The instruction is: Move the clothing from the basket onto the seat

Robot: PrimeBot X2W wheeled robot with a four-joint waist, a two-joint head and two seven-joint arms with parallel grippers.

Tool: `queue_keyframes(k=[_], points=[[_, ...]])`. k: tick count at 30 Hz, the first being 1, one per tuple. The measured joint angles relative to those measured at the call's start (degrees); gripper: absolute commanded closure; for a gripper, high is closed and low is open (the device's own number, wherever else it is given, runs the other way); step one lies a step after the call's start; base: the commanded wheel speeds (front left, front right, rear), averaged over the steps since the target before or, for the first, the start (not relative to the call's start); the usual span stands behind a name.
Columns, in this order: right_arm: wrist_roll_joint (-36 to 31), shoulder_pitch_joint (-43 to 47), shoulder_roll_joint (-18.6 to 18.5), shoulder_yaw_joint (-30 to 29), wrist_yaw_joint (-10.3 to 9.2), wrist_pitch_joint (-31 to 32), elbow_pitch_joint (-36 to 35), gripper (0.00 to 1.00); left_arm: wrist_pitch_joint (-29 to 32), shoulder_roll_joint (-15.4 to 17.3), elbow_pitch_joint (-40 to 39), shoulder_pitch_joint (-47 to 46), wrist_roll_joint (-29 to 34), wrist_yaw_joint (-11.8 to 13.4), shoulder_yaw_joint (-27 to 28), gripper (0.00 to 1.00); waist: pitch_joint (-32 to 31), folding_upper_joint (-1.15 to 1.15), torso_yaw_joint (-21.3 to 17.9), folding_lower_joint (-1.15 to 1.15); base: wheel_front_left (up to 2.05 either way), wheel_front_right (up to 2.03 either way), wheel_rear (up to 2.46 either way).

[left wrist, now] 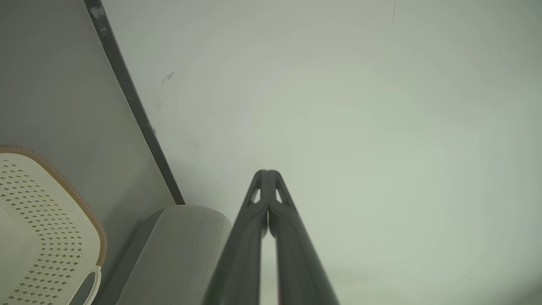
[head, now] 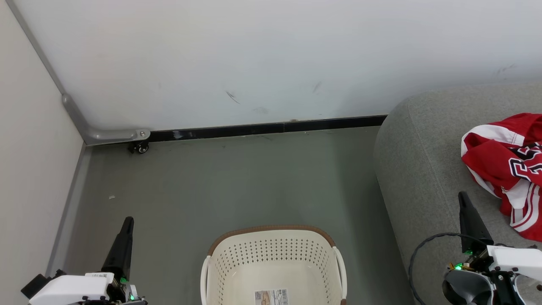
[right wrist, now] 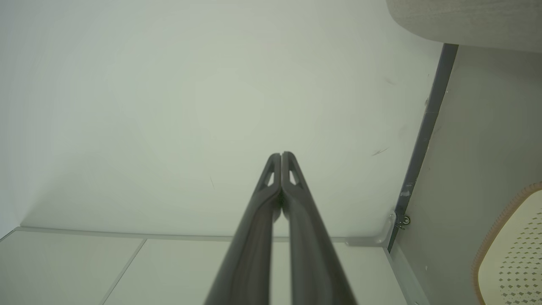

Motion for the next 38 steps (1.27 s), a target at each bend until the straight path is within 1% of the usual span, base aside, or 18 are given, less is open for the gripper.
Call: queue_keyframes(k=[38], points=[[-0.29,0.00,0.23,-0.16,0.00,0.02,0.01,1.00,0.00,0.00,-0.01,0.00,0.00,0.00,-0.01,1.00,0.00,0.00,0.00,0.00,0.00,0.00,0.00]])
